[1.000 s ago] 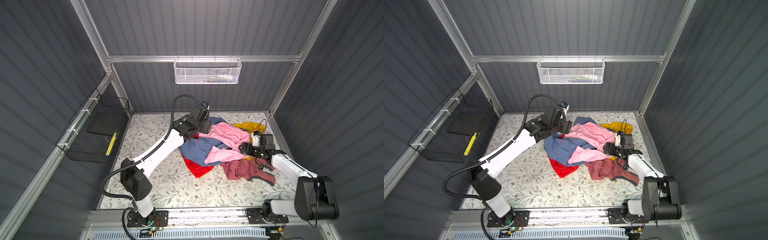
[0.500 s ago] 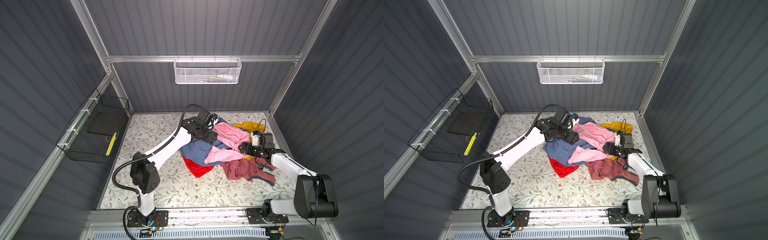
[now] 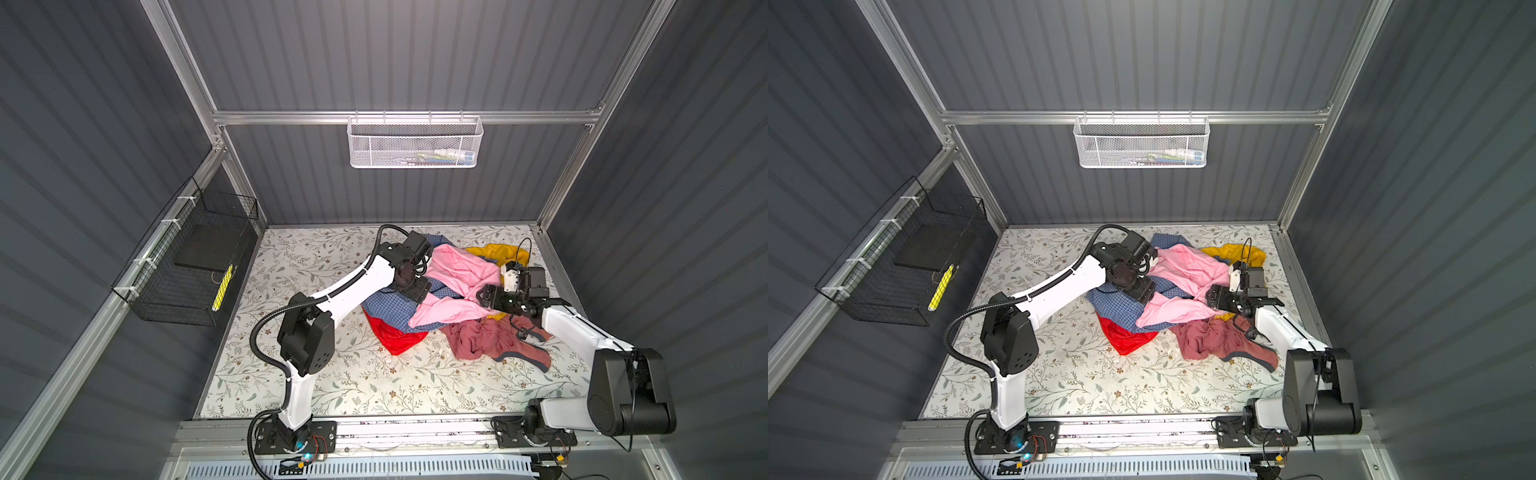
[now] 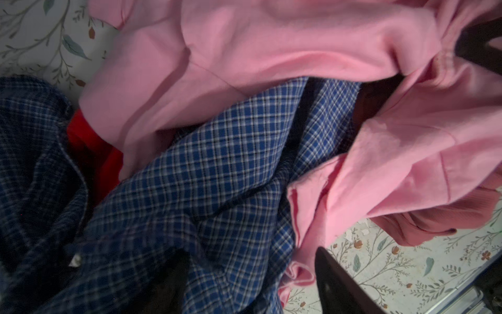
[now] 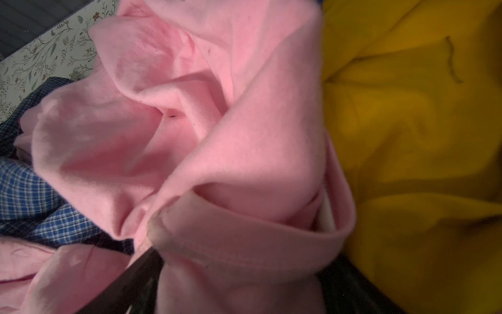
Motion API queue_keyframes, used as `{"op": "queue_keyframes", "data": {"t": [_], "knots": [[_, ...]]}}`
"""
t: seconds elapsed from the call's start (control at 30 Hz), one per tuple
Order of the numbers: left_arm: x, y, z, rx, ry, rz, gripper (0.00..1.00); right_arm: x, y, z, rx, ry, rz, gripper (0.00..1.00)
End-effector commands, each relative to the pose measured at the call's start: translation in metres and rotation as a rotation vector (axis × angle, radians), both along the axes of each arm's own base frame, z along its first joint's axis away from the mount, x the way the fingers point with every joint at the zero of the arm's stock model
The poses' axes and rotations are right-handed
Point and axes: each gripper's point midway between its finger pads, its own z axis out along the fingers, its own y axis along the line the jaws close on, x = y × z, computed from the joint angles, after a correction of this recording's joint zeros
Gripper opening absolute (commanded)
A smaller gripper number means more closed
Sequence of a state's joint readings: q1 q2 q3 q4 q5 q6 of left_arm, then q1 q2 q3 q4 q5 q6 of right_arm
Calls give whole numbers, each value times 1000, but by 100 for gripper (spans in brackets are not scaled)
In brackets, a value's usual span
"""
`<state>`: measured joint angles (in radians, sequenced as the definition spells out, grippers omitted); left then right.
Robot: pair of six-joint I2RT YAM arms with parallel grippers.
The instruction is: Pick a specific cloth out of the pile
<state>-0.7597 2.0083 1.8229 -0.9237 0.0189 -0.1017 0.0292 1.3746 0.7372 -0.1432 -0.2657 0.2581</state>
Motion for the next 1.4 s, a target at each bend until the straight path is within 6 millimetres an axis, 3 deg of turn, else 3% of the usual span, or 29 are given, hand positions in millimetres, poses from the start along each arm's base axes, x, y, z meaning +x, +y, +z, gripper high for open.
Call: {"op": "queue_keyframes", "data": {"t": [0.0, 0.13, 0.3, 0.43, 0.73, 1.03, 1.37], "knots": [[-2, -6, -16, -5, 48, 26, 71, 0, 2, 2, 7, 5, 11, 89], [10, -14, -17, -63, -6, 64, 62, 0, 3, 5, 5, -8, 19, 89], [22, -26, -6, -117, -33, 67, 25, 0, 4, 6, 15, -16, 17, 89], [31, -45, 21, -210, -72, 34, 0, -1, 5, 6, 20, -17, 14, 89], [46, -58, 91, -328, -202, 32, 0, -3, 4, 6, 21, -29, 6, 89], [60, -33, 231, -423, -530, 75, 0, -1, 7, 11, 33, -51, 18, 89], [44, -2, 341, -533, -769, 98, 0, -4, 8, 9, 41, -43, 21, 89]]}}
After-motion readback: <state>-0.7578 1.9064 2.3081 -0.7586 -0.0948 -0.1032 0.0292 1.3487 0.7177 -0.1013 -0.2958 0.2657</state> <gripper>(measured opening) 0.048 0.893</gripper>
